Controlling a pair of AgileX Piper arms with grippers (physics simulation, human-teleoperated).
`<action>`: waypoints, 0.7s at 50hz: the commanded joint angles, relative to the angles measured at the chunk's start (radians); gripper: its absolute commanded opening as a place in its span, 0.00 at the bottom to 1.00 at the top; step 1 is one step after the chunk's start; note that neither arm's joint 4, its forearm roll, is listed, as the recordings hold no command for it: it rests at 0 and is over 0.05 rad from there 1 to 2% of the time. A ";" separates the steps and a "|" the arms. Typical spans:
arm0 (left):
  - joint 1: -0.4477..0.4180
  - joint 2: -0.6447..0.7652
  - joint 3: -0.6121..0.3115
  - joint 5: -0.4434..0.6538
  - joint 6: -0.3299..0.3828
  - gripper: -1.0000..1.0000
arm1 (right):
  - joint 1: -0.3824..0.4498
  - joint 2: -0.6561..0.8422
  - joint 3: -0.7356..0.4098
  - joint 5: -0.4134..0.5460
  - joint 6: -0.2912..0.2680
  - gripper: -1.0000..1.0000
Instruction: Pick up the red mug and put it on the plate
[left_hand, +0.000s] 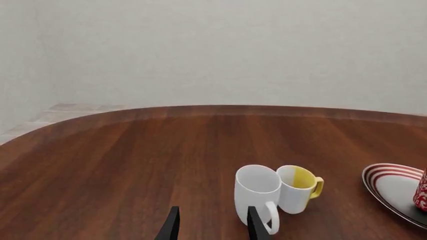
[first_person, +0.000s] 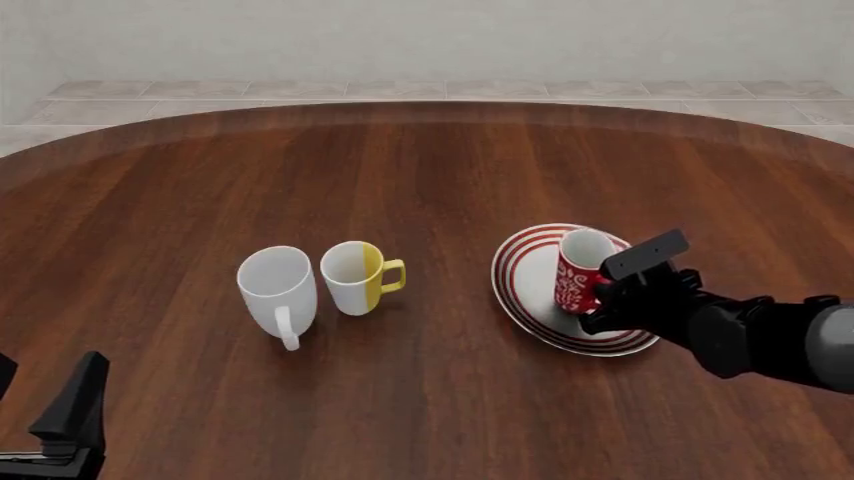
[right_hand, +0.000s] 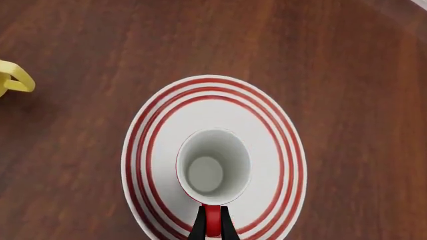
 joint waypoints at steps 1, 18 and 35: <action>-0.001 0.000 0.003 -0.002 0.002 1.00 | 0.001 0.006 0.004 -0.014 0.009 0.00; 0.002 0.000 -0.007 0.008 -0.001 1.00 | 0.013 0.005 0.000 -0.008 0.012 0.00; 0.003 0.000 -0.004 0.006 -0.005 1.00 | 0.035 0.027 -0.016 -0.002 0.048 0.00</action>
